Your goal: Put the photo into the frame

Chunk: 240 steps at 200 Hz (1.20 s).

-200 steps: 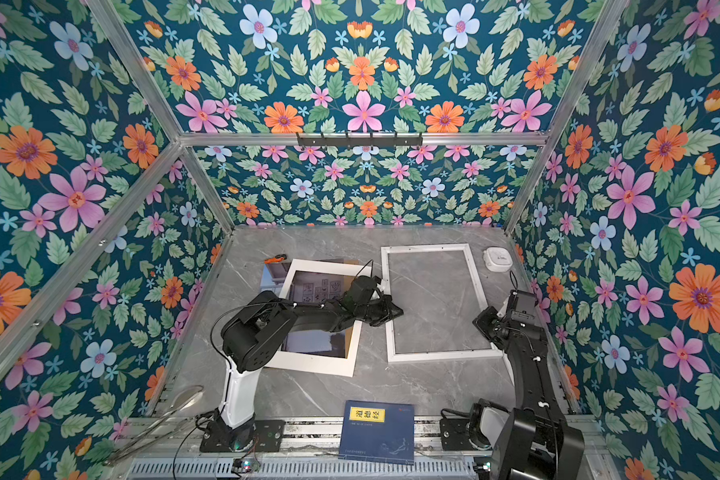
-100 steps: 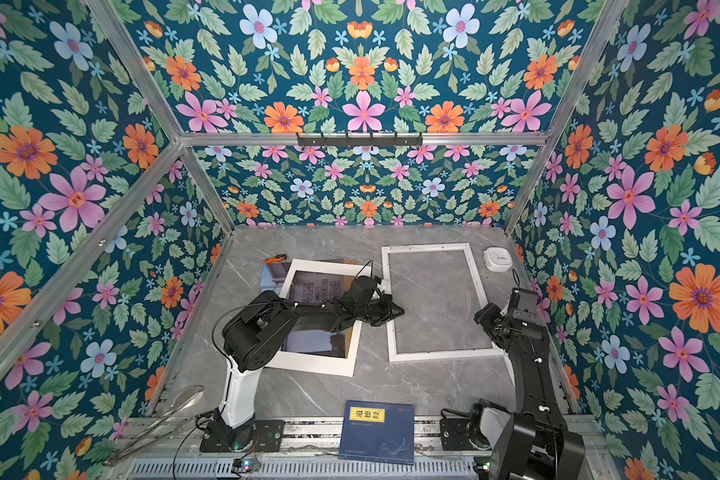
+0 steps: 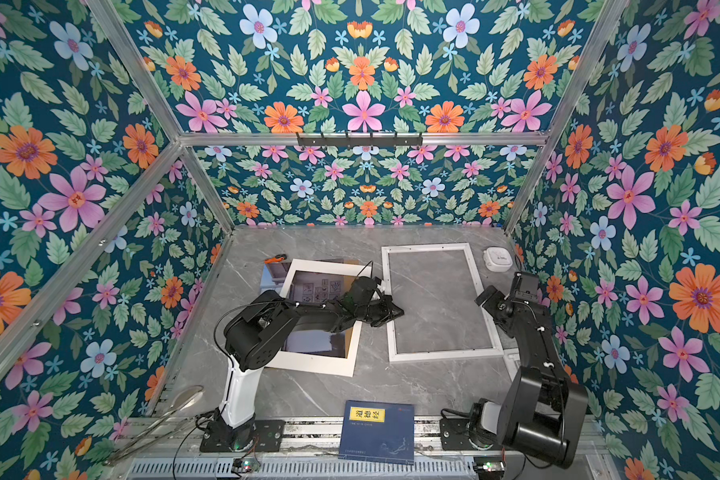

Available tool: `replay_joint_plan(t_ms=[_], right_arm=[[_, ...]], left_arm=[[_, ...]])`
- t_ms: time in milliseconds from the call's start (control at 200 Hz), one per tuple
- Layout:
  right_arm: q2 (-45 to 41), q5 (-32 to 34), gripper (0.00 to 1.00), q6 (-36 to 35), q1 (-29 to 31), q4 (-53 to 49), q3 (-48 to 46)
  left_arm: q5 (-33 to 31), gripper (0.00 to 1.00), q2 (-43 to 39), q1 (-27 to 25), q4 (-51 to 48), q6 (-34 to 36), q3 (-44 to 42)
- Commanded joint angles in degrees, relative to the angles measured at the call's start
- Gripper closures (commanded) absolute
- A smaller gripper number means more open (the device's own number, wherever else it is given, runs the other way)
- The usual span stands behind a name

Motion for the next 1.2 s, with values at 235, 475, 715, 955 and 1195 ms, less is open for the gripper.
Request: replay_joint_plan(t_ms=[235,475,715,955,1195], right_arm=[[13.84,-4.02,0.01,-1.66,-1.19,10.12,2.92],[16.96,-8.64,0.01,-1.24,-1.17,11.14,2.54],[18.16,-14.65,0.01,-0.35,-1.15,11.71,2.08],[17.73,-20.4,0.02,0.77,-1.19,12.56,-0.6],[16.79,-27.16,0.04,2.43,-1.11,12.52,-3.38]], left_arm=[[-0.43,1.0,0.38,0.06,-1.18,1.58,1.76],[-0.17,1.0,0.12,0.31,-2.74,2.34,1.94],[-0.43,1.0,-0.84,1.08,-5.63,4.09,1.59],[0.25,1.0,-2.85,2.56,-8.4,6.73,-0.13],[2.21,1.0,-4.93,5.26,-11.23,10.6,-1.66]])
